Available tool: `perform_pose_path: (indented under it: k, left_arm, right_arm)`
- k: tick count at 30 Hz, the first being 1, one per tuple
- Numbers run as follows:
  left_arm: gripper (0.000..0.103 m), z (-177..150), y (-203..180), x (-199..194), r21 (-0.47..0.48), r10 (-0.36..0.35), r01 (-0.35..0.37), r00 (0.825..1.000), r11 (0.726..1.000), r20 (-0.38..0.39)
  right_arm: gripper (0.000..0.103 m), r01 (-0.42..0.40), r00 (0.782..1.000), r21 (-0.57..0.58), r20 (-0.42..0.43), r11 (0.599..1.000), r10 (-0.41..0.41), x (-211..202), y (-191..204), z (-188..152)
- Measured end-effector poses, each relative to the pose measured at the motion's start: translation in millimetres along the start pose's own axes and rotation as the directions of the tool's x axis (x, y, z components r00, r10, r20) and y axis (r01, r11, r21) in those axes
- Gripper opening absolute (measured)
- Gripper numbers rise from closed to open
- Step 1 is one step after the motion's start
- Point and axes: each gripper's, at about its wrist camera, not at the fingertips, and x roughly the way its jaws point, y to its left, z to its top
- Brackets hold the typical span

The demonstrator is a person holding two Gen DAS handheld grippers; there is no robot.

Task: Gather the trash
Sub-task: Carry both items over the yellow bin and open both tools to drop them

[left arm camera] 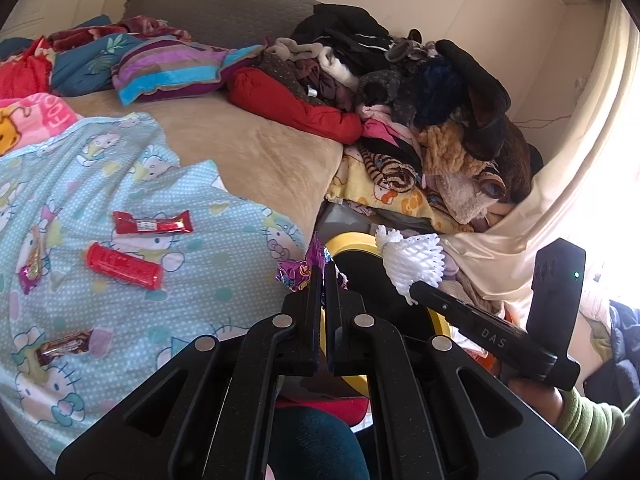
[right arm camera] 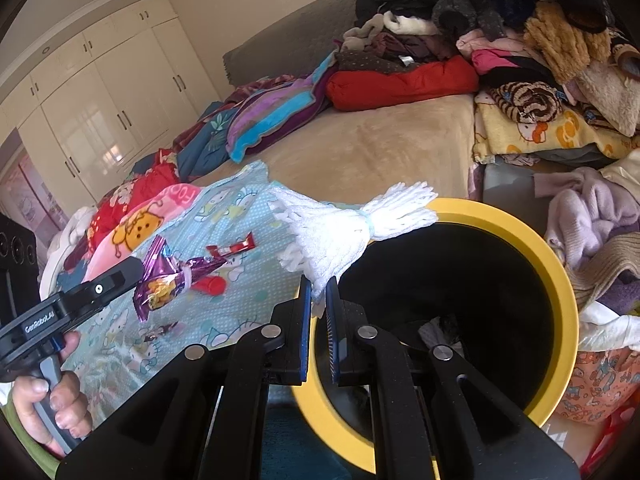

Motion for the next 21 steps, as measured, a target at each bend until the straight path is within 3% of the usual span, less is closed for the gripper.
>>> perform_pose_path:
  k: [21]
  left_arm:
    - [0.000, -14.2, -48.9, 44.7, 0.091, -0.055, 0.064, 0.993, 0.994, -0.104]
  right_arm:
    - [0.008, 0.021, 0.999, 0.077, -0.037, 0.997, -0.018, -8.1, -52.7, 11.5]
